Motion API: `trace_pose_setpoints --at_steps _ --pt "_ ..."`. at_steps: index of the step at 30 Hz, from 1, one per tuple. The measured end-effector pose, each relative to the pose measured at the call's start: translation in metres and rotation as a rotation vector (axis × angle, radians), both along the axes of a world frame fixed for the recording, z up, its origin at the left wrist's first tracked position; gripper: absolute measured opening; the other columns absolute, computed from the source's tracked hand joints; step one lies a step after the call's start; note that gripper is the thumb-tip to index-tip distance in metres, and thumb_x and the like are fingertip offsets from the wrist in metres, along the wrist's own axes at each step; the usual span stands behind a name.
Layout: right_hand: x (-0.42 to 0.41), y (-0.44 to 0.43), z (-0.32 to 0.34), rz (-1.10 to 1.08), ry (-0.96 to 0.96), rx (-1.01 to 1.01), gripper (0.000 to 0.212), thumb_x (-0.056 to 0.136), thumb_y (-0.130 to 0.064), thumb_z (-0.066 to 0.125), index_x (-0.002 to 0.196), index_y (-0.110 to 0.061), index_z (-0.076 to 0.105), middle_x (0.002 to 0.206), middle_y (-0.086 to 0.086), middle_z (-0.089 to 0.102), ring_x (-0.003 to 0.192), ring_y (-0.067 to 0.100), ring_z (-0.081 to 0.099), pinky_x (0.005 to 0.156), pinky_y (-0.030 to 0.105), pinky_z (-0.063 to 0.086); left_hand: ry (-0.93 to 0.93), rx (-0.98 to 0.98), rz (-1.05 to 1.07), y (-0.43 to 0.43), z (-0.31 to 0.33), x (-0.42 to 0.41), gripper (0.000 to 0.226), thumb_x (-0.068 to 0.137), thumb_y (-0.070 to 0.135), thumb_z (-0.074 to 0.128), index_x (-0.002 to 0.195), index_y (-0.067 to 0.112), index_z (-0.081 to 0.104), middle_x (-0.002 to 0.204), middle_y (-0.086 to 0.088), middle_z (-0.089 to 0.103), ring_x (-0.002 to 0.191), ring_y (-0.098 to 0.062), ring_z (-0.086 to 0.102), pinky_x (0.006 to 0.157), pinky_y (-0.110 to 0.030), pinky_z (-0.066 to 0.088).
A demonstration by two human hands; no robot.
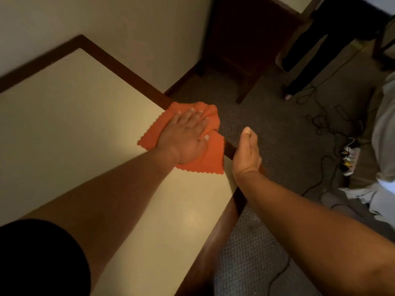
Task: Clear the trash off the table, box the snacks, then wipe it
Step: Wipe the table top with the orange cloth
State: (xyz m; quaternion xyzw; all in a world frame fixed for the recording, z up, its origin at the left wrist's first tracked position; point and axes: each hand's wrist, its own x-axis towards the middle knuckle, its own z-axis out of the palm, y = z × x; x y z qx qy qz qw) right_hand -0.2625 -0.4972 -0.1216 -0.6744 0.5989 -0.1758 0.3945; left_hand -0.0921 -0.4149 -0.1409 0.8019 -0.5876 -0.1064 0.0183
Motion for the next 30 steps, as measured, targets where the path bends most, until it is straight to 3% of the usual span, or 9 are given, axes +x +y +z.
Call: trace_pose_setpoints --at_steps 3,7,11,13,17,20,23,26,30 --pt "-0.017 -0.004 0.021 -0.139 -0.420 0.255 0.048 0.109 -0.052 0.033 0.145 -0.025 0.049 0.125 -0.007 0.062 0.118 0.015 0.057 0.096 0.031 0.039 0.016 0.006 -0.124 0.001 0.001 -0.066 0.068 0.100 0.058 0.007 0.162 0.029 0.005 0.170 -0.001 0.001 0.156 -0.023 -0.004 0.125 -0.050 0.003" --pt "-0.063 -0.018 0.035 -0.375 -0.736 0.388 0.062 0.104 -0.066 0.035 0.146 -0.023 0.050 0.142 0.000 0.055 0.121 0.012 0.056 0.099 0.035 0.041 0.027 0.022 -0.211 0.013 -0.001 -0.128 0.068 0.100 0.057 0.008 0.162 0.029 0.001 0.170 0.001 -0.005 0.156 -0.021 -0.008 0.125 -0.048 0.001" --pt "-0.117 -0.007 0.026 -0.306 -0.571 0.256 0.051 0.106 -0.058 0.033 0.128 -0.020 0.060 0.135 0.005 0.060 0.110 0.009 0.058 0.116 0.041 0.038 0.025 0.032 -0.254 0.042 -0.001 -0.169 0.065 0.102 0.054 0.008 0.162 0.028 -0.001 0.170 0.003 -0.007 0.156 -0.018 -0.010 0.125 -0.045 -0.005" --pt "-0.140 0.004 0.023 -0.278 -0.463 0.244 0.041 0.109 -0.048 0.036 0.118 -0.019 0.063 0.129 0.006 0.062 0.102 0.009 0.059 0.106 0.037 0.041 0.047 0.045 -0.248 0.066 0.001 -0.185 0.065 0.103 0.054 0.008 0.162 0.028 -0.001 0.170 0.004 -0.008 0.156 -0.017 -0.011 0.125 -0.043 -0.008" --pt "-0.170 0.041 0.030 -0.226 -0.299 0.320 0.036 0.108 -0.044 0.045 0.128 -0.018 0.059 0.108 0.001 0.063 0.094 0.015 0.060 0.077 0.030 0.043 0.058 0.072 -0.198 0.136 0.001 -0.209 0.065 0.104 0.054 0.010 0.161 0.028 -0.005 0.167 0.005 -0.016 0.155 -0.017 -0.016 0.125 -0.044 -0.009" --pt "-0.181 0.074 0.039 -0.101 -0.255 0.337 0.028 0.107 -0.037 0.051 0.123 -0.018 0.062 0.112 0.003 0.065 0.098 0.017 0.061 0.082 0.031 0.042 0.057 0.061 -0.100 0.206 0.000 -0.219 0.065 0.105 0.056 0.013 0.162 0.027 0.000 0.168 0.003 -0.009 0.156 -0.019 -0.010 0.125 -0.043 -0.006" --pt "-0.181 0.110 0.048 0.089 -0.208 0.303 0.019 0.105 -0.032 0.055 0.116 -0.020 0.066 0.113 0.001 0.067 0.103 0.018 0.062 0.085 0.030 0.042 0.059 0.071 0.102 0.277 0.006 -0.222 0.066 0.106 0.060 0.012 0.162 0.027 -0.001 0.169 0.001 -0.006 0.156 -0.022 -0.005 0.123 -0.044 -0.004" --pt "-0.169 0.157 0.052 0.346 -0.134 0.280 0.014 0.105 -0.028 0.055 0.106 -0.021 0.067 0.103 -0.002 0.069 0.101 0.020 0.065 0.078 0.031 0.048 0.095 0.138 0.395 0.342 0.015 -0.229 0.070 0.102 0.065 0.003 0.159 0.030 -0.016 0.167 0.005 -0.020 0.153 -0.018 -0.021 0.124 -0.045 -0.010" --pt "-0.138 0.230 0.053 0.698 -0.060 0.157 0.020 0.103 -0.028 0.056 0.115 -0.018 0.069 0.110 -0.004 0.069 0.106 0.018 0.063 0.090 0.032 0.049 0.201 0.196 0.783 0.411 0.027 -0.239 0.078 0.094 0.074 -0.001 0.155 0.033 -0.025 0.162 0.006 -0.033 0.149 -0.019 -0.032 0.122 -0.051 -0.014"
